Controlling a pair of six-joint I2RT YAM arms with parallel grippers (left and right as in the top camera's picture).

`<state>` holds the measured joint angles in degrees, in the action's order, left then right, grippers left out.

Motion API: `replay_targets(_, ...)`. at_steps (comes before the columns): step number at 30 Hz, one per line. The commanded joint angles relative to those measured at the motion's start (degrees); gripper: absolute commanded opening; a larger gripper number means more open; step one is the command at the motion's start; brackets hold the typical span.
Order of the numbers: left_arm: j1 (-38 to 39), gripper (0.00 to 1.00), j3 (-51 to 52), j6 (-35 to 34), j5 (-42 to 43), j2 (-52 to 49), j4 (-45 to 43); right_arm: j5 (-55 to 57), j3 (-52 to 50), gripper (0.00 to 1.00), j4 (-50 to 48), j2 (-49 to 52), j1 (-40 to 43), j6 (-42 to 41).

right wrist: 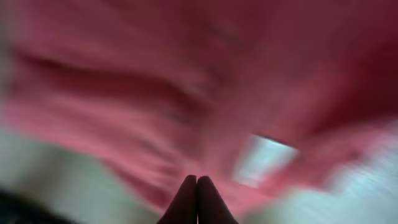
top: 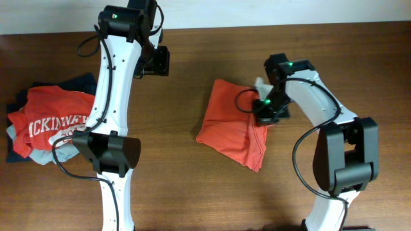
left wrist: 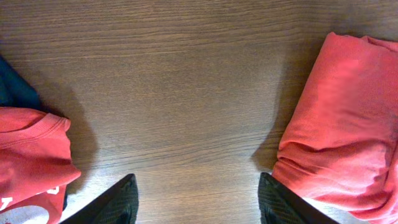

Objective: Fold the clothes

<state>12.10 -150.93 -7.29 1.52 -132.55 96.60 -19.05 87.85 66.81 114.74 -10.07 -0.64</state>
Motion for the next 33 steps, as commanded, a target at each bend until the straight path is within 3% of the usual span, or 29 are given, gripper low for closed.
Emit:
replay_targets(1,0.0,0.66,-1.1,0.6,-0.2,0.7,-0.1,-13.0,0.2,0.06,-4.5,-1.1,-3.2,6.1)
replay_targets(8,0.0,0.67,-1.1,0.6,-0.2,0.7,-0.5,10.9,0.2,0.12,-10.5,1.2,-5.3,-5.7)
replay_targets(11,0.0,0.67,-1.1,0.6,-0.2,0.7,-0.1,25.5,0.1,0.10,-7.1,4.4,-3.3,-11.2)
replay_targets(15,0.0,0.68,-1.1,0.6,-0.2,0.7,0.1,30.5,0.1,0.08,-1.8,4.3,3.3,-16.7)
replay_targets(18,0.0,0.69,-1.1,0.6,-0.2,0.7,0.1,24.6,0.2,0.07,0.6,4.3,8.5,-16.3)
replay_targets(22,0.3,0.72,-1.1,2.1,1.6,0.7,0.1,4.4,0.2,0.08,0.7,3.1,11.9,-4.0)
replay_targets(25,1.2,0.71,-1.1,4.3,6.6,0.7,0.1,-7.5,0.2,0.15,1.4,1.4,11.8,5.1)
replay_targets(29,3.1,0.71,-1.0,4.4,6.2,0.7,0.0,-21.3,0.2,0.25,4.9,-0.5,10.7,18.8)
replay_targets(33,4.0,0.71,-1.0,9.1,6.2,0.3,-1.7,-26.5,0.2,0.26,6.2,-0.8,7.3,19.7)
